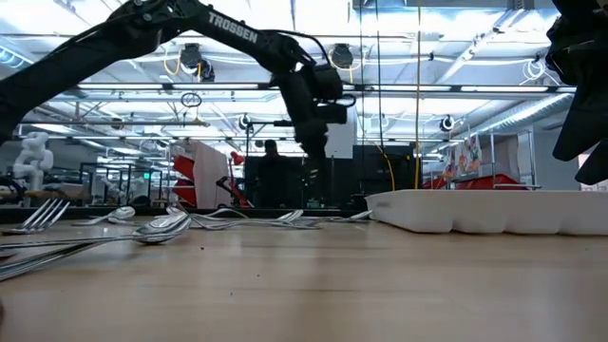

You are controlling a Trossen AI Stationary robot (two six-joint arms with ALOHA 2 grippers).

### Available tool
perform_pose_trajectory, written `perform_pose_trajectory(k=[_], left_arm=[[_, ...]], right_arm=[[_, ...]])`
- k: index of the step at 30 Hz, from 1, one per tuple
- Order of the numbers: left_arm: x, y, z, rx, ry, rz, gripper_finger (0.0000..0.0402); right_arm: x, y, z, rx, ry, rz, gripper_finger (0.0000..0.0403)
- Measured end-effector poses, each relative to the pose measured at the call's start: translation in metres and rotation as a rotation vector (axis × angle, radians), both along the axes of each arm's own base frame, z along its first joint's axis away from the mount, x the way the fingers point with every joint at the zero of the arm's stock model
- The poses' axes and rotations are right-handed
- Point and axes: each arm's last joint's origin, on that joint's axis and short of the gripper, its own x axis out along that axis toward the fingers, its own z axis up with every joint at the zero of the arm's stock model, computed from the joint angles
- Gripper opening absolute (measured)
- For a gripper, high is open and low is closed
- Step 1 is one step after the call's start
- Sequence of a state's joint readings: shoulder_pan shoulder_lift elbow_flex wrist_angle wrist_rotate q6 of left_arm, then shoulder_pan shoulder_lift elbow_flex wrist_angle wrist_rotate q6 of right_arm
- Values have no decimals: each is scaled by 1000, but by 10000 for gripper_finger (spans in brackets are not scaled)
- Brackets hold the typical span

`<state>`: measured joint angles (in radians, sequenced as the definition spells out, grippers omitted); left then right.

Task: Sort silverware
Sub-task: Put the spoon into the silverware tray

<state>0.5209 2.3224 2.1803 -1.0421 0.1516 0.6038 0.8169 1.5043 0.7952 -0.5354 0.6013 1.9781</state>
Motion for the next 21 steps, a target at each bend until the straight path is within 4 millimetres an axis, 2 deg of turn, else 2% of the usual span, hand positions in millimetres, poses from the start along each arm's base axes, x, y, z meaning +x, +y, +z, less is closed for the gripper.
perform_pose_trajectory(k=[5,11,18,21], left_arm=[[-9,-9,-4,-65,108,-49,138],[-7,-8,-11,-127,106,62,198],[5,-9,-37,-199,97,155,207],[16,-11,-45,-158,66,195,207]], right_arm=[[0,0,0,-6,2,8,146],[-1,-1,0,-26,14,21,146],[-2,-2,-1,-41,28,24,146],[-2,-2,-1,-47,32,24,146]])
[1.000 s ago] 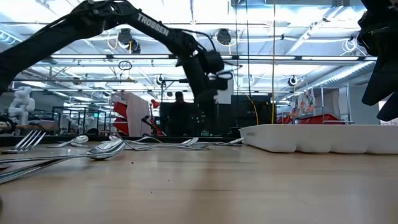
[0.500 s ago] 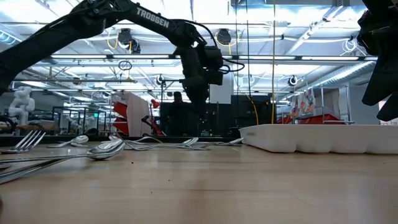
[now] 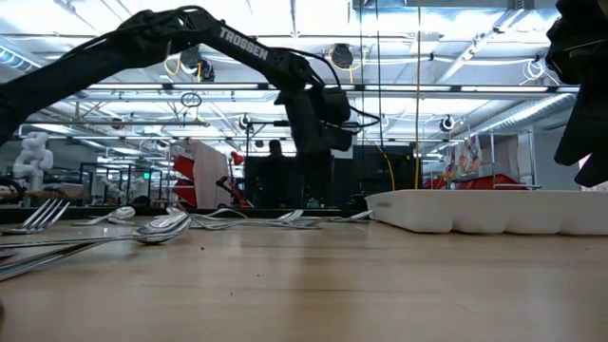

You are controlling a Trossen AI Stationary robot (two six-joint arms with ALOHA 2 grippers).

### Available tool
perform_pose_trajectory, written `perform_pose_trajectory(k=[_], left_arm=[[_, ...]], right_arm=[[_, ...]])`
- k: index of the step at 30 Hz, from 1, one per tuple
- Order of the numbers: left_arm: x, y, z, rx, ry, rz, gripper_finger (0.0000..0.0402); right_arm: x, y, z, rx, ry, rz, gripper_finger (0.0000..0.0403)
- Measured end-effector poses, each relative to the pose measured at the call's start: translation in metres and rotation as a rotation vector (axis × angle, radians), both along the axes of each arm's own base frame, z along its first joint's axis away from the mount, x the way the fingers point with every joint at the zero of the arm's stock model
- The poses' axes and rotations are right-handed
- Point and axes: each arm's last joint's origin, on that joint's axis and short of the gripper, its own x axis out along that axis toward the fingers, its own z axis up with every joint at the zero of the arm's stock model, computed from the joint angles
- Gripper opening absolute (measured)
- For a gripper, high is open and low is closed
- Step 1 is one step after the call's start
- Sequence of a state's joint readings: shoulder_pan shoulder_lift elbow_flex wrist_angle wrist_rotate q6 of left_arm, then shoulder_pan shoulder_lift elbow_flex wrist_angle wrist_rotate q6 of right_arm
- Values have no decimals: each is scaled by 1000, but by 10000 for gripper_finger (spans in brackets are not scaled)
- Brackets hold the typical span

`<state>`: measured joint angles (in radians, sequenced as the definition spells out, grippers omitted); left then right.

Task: Sort silverware
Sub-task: Put the spoon into the silverware tray

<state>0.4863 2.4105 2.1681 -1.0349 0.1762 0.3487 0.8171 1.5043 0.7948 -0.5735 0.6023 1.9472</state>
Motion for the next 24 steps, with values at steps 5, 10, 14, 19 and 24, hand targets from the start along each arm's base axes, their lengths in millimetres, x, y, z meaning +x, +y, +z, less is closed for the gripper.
perform_pose_trajectory(k=[5,10,14,19,24], left_arm=[[10,-5,-15,79,37,7,207],[9,-2,-33,59,93,106,207],[7,4,-36,39,87,176,201],[6,7,-37,77,102,135,122],[8,0,-38,173,153,22,79]], right_arm=[[0,-1,0,-5,5,0,146],[0,0,0,-5,5,0,146],[0,0,0,-8,6,3,146],[-1,-1,0,-19,13,19,146],[-1,-1,-1,-29,19,24,146]])
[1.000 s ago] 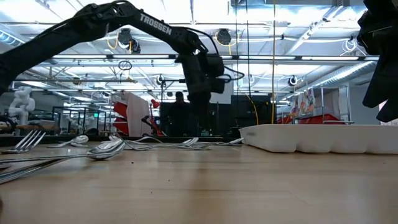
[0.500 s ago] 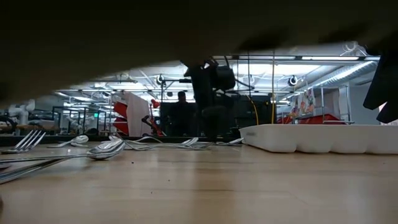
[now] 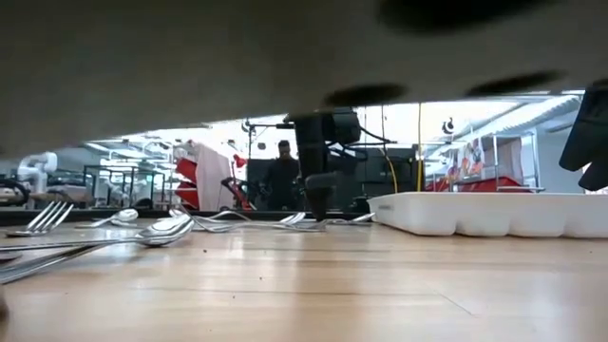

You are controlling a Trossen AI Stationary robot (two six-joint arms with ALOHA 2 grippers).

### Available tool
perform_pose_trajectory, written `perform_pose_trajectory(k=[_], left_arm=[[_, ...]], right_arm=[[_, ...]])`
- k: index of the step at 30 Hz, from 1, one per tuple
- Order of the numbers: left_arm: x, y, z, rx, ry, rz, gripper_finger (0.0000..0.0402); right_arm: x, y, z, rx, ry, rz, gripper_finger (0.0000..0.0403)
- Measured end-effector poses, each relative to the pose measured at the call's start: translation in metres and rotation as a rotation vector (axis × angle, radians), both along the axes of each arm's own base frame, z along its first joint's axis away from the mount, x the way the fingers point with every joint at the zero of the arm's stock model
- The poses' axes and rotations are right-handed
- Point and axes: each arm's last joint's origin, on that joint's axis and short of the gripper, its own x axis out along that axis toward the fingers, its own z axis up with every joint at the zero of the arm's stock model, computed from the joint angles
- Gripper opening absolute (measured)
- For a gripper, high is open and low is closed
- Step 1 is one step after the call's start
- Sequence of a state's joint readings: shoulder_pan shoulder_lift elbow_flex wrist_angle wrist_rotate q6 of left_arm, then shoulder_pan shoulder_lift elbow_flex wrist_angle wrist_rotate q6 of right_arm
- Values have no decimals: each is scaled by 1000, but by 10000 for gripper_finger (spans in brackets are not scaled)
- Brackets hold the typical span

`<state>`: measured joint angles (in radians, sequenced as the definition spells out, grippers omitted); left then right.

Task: Sort silverware
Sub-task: Put the spoon into the silverware tray

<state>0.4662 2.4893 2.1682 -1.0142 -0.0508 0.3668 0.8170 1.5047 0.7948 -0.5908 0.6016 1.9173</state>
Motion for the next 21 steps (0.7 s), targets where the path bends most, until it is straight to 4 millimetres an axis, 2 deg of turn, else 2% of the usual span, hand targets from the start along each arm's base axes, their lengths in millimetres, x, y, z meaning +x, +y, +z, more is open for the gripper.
perform_pose_trajectory(k=[5,17,21], left_arm=[[1,-2,0,23,18,-106,61],[0,1,3,5,0,-110,55],[2,3,19,4,-33,-78,38]], right_arm=[[-1,-1,0,-11,11,0,146],[-2,-2,-1,-19,20,-3,146],[-2,-2,-1,-25,25,-3,146]])
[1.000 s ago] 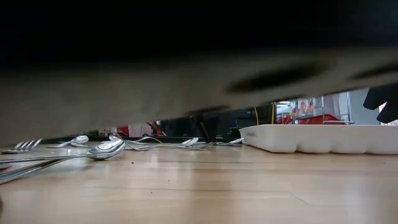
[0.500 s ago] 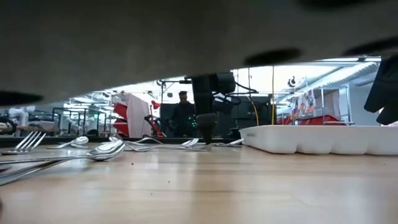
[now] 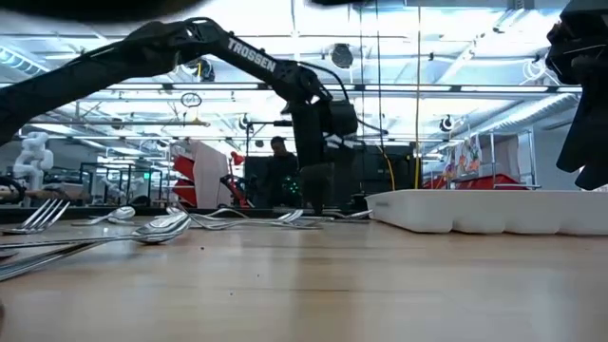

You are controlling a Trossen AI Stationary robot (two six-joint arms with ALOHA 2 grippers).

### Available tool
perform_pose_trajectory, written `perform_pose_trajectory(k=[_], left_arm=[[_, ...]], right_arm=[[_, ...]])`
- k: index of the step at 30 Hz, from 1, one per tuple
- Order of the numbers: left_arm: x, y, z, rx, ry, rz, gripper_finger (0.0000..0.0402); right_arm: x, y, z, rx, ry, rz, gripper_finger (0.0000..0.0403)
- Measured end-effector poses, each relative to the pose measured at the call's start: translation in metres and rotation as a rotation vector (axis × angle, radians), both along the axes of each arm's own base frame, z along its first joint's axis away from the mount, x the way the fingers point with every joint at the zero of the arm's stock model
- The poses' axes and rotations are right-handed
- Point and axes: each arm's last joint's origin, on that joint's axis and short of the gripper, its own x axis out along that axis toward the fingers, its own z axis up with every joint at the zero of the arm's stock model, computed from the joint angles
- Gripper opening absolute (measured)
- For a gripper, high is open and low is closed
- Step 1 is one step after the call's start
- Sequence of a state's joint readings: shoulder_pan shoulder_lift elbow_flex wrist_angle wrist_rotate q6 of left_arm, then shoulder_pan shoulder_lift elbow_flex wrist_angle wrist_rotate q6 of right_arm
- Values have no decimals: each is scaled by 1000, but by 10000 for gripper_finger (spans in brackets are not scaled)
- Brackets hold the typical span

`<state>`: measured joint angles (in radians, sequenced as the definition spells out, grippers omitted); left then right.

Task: Sort silverware
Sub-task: Put the spoon into the silverware tray

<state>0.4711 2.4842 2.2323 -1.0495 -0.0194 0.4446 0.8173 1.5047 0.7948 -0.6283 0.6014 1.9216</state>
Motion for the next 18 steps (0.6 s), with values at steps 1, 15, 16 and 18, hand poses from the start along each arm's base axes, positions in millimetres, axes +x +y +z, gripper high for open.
perform_pose_trajectory(k=[1,15,16,18], left_arm=[[1,1,5,-7,-26,-2,25],[5,14,28,-58,-186,41,6],[5,16,28,-52,-197,32,10],[6,18,29,-65,-224,24,25]], right_arm=[[0,0,0,-2,3,0,146],[-1,-1,0,-13,11,3,146],[-1,-1,0,-13,11,3,146],[-1,-1,0,-11,10,3,146]])
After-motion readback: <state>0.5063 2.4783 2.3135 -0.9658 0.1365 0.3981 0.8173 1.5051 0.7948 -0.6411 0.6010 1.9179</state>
